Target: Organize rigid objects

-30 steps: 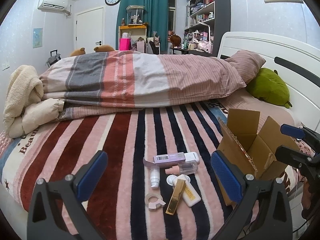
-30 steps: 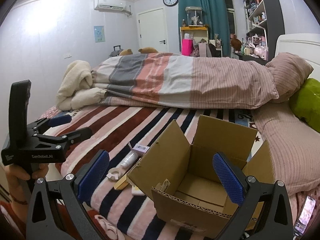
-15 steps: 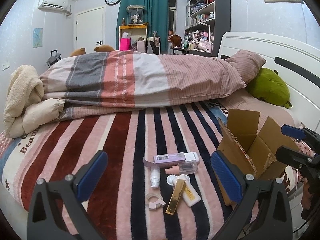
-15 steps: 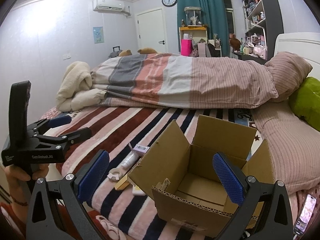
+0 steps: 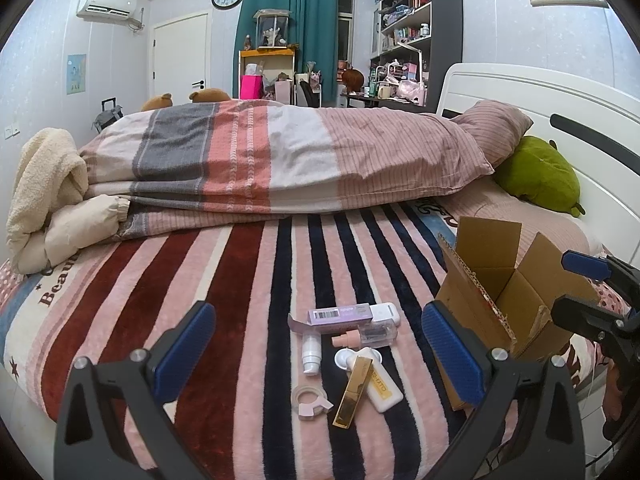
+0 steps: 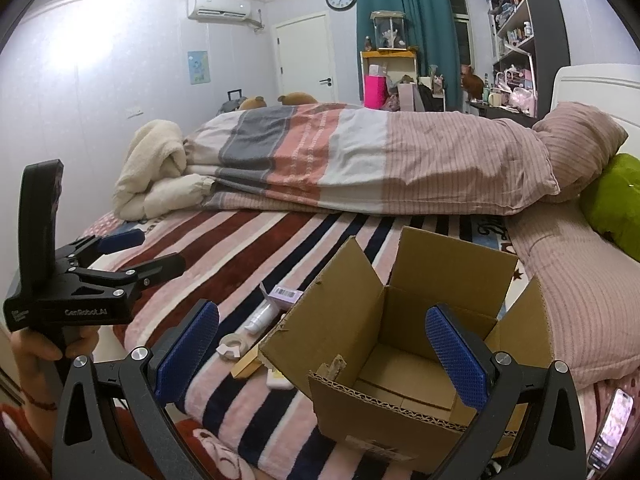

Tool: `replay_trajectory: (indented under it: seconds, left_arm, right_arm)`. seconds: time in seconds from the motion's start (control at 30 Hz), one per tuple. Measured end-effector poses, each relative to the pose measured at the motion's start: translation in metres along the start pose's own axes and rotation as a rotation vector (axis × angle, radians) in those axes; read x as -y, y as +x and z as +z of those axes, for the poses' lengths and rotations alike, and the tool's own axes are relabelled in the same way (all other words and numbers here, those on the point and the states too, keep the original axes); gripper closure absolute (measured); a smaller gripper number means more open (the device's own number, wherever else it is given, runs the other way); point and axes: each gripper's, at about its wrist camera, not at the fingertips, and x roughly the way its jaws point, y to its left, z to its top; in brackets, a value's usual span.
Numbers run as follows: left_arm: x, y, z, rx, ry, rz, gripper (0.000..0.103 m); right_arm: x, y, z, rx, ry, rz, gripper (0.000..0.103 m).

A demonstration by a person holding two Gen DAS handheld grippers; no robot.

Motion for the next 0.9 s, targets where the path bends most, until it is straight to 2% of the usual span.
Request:
replay_trajectory:
  seconds: [0.5,0.73,0.9]
  left_arm:
    - [-0.004,-0.001,0.0,0.007,-0.012,-0.009,0.0]
    - [-0.032,-0.005,-0.003,0.025,-0.038,-0.036,0.0]
    - [-0.062,-0.003,-0.006,0.04,-0.071,-0.006,0.0]
  right_arm:
    - [-0.003,0.0,0.001,-0.003,-0.008,0.002,0.0]
    - [-0.033,-0.006,0.01,0.02,-0.089,-0.037,0.0]
    - [-0.075,0.005,0.011,-0.003,-0.191,0.019,0.016]
